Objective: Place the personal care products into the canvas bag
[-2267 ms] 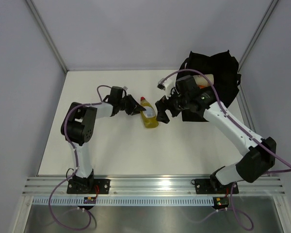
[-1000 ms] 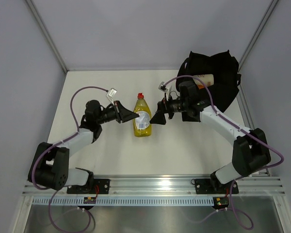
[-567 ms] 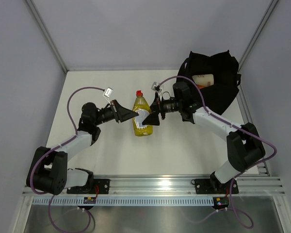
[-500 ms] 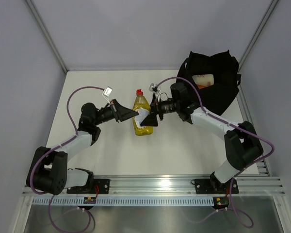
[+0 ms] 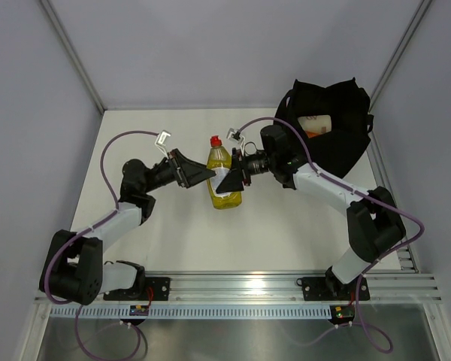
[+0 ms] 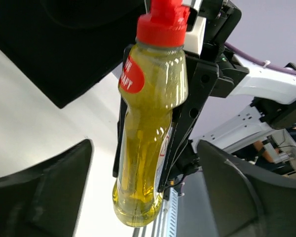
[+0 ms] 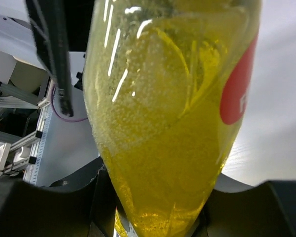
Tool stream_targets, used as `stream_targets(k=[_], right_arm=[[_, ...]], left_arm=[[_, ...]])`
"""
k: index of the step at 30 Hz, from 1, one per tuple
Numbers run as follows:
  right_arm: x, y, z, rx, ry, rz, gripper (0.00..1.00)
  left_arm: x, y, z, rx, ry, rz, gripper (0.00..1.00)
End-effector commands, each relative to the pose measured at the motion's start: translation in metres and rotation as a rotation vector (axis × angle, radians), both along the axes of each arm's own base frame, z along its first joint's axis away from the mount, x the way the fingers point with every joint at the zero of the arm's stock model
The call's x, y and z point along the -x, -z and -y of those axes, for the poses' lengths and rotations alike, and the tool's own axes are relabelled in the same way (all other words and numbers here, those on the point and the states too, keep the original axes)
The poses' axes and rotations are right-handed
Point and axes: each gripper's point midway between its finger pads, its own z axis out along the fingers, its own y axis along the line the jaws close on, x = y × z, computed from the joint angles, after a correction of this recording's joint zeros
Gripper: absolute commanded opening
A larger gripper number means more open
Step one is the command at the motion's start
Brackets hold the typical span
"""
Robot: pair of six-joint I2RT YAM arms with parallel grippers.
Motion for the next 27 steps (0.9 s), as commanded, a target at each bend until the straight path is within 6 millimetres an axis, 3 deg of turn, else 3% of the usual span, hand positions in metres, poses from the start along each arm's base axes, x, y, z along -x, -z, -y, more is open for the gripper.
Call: stream_targets(k=[1,2,3,4,5,7,8,10,11,12,13,14,15,16,17,19,20,21,22,24,27], right_arm=[[0.01,-0.053,0.005,-0.074,-0.052,0.176,0.0],[0.009,-0.065,0.008,-0.083,-0.045,0.237,0.0],[0.006,-0.063,0.016,-0.048,-0.02,0.21,0.0],[0.002,-0.066,0.02,-0.035,0.005,0.23,0.0],[-0.004,-0.083,0.025,-0.041,0.02,0.308,0.0],[-0.015,-0.085,0.042,0.034,0.077,0.3,0.0],[-0.021,-0.106,0.047,0.027,0.096,0.346,0.0],[-0.033,-0.121,0.068,0.045,0.152,0.354,0.0],[-0.037,-0.147,0.075,0.025,0.183,0.395,0.0],[-0.042,-0.156,0.084,0.04,0.224,0.395,0.0],[-0.055,-0.166,0.1,0.049,0.287,0.408,0.0],[-0.061,-0.192,0.112,0.036,0.337,0.459,0.0],[-0.069,-0.196,0.124,0.058,0.381,0.452,0.0],[-0.088,-0.214,0.151,0.073,0.483,0.497,0.0],[-0.097,-0.219,0.166,0.095,0.523,0.526,0.0],[-0.124,-0.21,0.201,0.187,0.628,0.521,0.0],[-0.145,-0.215,0.229,0.251,0.685,0.601,0.0],[-0.148,-0.204,0.243,0.324,0.708,0.582,0.0],[-0.16,-0.209,0.27,0.399,0.784,0.627,0.0],[-0.179,-0.186,0.309,0.567,0.832,0.66,0.0],[-0.197,-0.161,0.346,0.74,0.869,0.698,0.0]], left_arm=[[-0.001,-0.046,-0.002,0.001,-0.033,0.147,0.99],[-0.002,-0.048,-0.003,-0.031,-0.047,0.196,0.99],[0.001,-0.057,-0.005,-0.049,-0.06,0.229,0.99],[0.0,-0.048,-0.007,-0.097,-0.07,0.184,0.99],[-0.003,-0.059,-0.01,-0.141,-0.099,0.266,0.99],[0.0,-0.056,-0.02,-0.223,-0.16,0.249,0.99],[0.0,-0.064,-0.024,-0.249,-0.186,0.282,0.99],[0.002,-0.059,-0.036,-0.331,-0.242,0.307,0.99],[0.001,-0.062,-0.04,-0.37,-0.264,0.35,0.99],[0.0,-0.062,-0.045,-0.395,-0.291,0.354,0.99],[0.003,-0.05,-0.049,-0.437,-0.295,0.311,0.99],[0.005,-0.05,-0.055,-0.469,-0.314,0.335,0.99],[0.006,-0.05,-0.058,-0.49,-0.323,0.34,0.99],[0.009,-0.042,-0.062,-0.524,-0.329,0.316,0.99],[0.012,-0.043,-0.067,-0.543,-0.346,0.339,0.99],[0.015,-0.035,-0.074,-0.582,-0.371,0.324,0.99],[0.019,-0.038,-0.078,-0.588,-0.387,0.345,0.99],[0.019,-0.037,-0.082,-0.601,-0.41,0.341,0.99],[0.021,-0.032,-0.085,-0.616,-0.415,0.327,0.99],[0.023,-0.028,-0.092,-0.643,-0.444,0.321,0.99],[0.025,-0.022,-0.1,-0.678,-0.475,0.311,0.99]])
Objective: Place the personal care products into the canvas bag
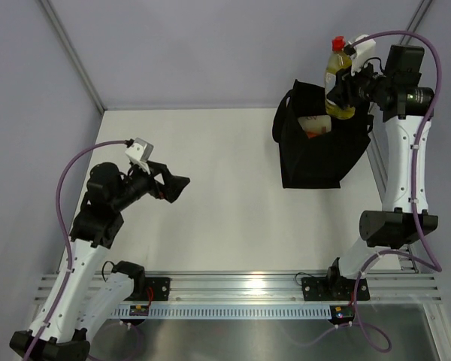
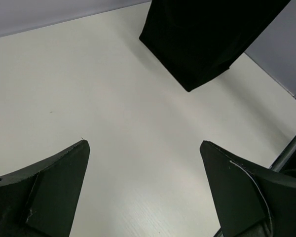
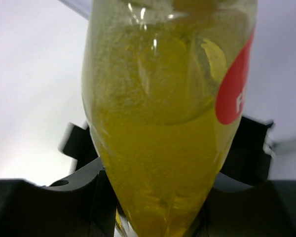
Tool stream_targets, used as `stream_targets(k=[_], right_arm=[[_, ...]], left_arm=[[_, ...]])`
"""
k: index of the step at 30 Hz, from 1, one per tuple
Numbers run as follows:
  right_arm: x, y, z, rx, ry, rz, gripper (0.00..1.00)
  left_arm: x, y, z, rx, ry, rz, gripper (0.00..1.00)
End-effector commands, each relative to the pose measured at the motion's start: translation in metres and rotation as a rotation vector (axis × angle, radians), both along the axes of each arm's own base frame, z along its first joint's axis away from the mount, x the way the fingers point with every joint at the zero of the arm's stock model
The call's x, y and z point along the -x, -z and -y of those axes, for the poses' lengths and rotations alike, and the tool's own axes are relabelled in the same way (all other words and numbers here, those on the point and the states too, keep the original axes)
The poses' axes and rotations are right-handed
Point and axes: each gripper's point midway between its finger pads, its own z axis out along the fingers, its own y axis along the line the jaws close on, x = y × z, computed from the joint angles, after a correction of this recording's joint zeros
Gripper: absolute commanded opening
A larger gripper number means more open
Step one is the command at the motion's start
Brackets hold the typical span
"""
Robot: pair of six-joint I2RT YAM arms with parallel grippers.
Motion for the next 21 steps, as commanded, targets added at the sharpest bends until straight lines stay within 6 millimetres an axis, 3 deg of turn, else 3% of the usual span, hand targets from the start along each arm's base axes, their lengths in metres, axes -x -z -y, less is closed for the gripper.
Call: stream_targets(k=[1,5,8,12,13,16,17,20,21], right_arm=[[-0.018,0.039,0.044,0.246,0.095,-0.04,0.0],[-0.035,0.092,0.073,0.399,0.128,-0.175,0.01],[-0.02,0.125,0.074,0.46,0.049,-0.292,0.03],[-0.003,0.148,0.071,0.52,-0.041,-0.353,0.11],[0.0,0.158,0.071,0.538,-0.049,-0.375,0.25],[0.003,0.157,0.072,0.549,-0.04,-0.38,0.59],[0.003,0.154,0.072,0.539,-0.03,-0.376,0.75],[-0.002,0.127,0.07,0.479,0.056,-0.327,0.99],[-0.004,0.116,0.07,0.453,0.086,-0.31,1.0]], left_arm=[[-0.001,0.014,-0.018,-0.077,-0.083,-0.002,0.99],[0.004,0.017,-0.022,-0.076,-0.099,-0.002,0.99],[0.008,0.013,-0.024,-0.073,-0.107,0.02,0.99],[0.01,0.013,-0.026,-0.074,-0.116,0.032,0.99],[0.009,0.014,-0.026,-0.075,-0.116,0.028,0.99],[0.008,0.016,-0.025,-0.066,-0.113,0.016,0.99],[0.007,0.018,-0.024,-0.064,-0.111,0.011,0.99],[0.007,0.017,-0.021,-0.049,-0.101,0.002,0.99],[0.007,0.019,-0.02,-0.049,-0.099,-0.008,0.99]])
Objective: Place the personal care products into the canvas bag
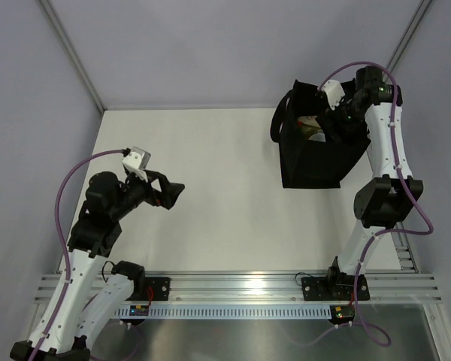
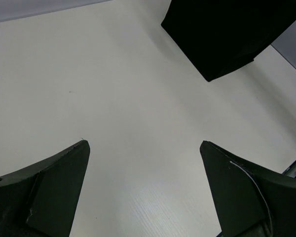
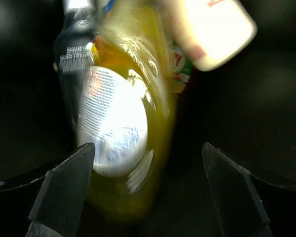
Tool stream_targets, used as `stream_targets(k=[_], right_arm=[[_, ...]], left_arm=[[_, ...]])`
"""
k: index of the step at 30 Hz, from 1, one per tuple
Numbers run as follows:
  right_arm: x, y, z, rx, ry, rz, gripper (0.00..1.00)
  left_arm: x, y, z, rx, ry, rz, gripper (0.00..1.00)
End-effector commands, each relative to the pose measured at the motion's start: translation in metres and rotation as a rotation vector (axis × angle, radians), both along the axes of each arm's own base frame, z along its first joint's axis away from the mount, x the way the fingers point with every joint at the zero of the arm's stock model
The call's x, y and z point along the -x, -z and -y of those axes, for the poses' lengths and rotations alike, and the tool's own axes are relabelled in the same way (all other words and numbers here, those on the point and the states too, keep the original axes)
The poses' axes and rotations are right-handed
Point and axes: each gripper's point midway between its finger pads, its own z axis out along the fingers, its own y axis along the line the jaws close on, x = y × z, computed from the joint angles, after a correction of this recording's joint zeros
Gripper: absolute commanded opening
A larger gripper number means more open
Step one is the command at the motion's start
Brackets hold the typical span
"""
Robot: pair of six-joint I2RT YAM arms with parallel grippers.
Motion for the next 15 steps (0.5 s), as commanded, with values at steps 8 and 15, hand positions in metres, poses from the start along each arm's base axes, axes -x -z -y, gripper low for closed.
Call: stream_targets(k=[8,15], right_arm=[[0.017,-0.187,-0.014,-0.284,0.335,0.458,0.99],[0.077,-0.212,-0.029,-0.521,0.487,0.577,1.0]], left_arm=[[-0.002,0.0,0.0,0.021,-0.019,-0.027,0.99],[0.011,-0.001,-0.005,0.039,-0.034,-0.027,0.99]])
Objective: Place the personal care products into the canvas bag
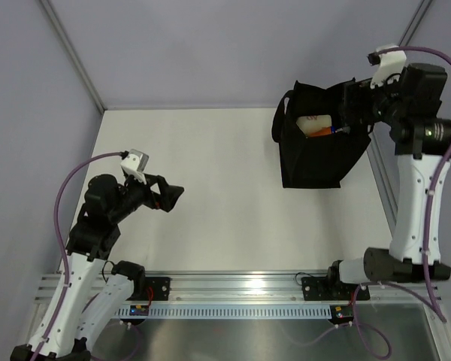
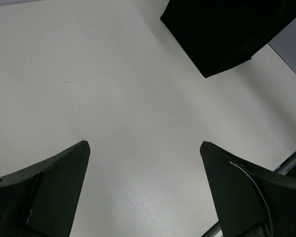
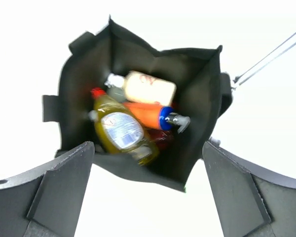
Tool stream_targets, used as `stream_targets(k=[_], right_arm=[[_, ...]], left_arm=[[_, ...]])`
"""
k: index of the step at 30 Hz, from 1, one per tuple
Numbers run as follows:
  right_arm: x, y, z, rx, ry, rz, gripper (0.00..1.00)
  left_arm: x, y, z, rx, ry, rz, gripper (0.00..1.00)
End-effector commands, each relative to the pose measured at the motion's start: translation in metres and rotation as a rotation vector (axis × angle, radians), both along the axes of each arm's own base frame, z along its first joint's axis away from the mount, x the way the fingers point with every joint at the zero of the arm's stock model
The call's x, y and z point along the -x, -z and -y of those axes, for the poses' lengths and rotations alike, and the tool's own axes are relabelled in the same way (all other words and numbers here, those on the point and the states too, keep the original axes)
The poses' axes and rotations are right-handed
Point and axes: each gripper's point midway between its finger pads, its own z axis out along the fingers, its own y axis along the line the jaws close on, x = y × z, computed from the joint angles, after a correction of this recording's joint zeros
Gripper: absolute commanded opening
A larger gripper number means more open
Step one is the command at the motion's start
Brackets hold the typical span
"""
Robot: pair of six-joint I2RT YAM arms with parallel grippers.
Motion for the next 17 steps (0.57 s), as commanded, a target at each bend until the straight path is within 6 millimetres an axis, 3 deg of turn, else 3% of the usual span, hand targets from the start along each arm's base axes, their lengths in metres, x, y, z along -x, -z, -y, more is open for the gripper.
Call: stream_targets(k=[1,5,8,9,10,15,17], right_arm=[[0.04,-0.032,-0.01,-0.228,0.102,0.139,1.0],[0.082,-0.03,-0.001,-0.279,0.209,0.2,1.0],[0.109,-0.016,0.005,-0.268,0.249,0.237,0.99],[0.11,0.002,0.007,-0.264,0.262,0.21,0.99],[0.122,0.001,0.008,-0.256,0.268,0.236,1.0],[0.131,0.024,0.02,-0.224,0.337,0.227,1.0],[0.135,0.021,0.02,-0.222,0.333,0.252,1.0]], left_arm=[[0.007,-0.008,-0.003,0.029,-0.023,0.018,0.99],[0.017,-0.015,-0.002,0.062,-0.012,0.036,0.99],[0.025,-0.016,-0.003,0.078,-0.007,0.043,0.99],[0.027,-0.016,-0.004,0.078,-0.01,0.048,0.99],[0.028,-0.015,-0.004,0.078,-0.01,0.046,0.99],[0.034,-0.01,-0.007,0.07,-0.017,0.039,0.99],[0.037,-0.009,-0.009,0.068,-0.024,0.04,0.99]])
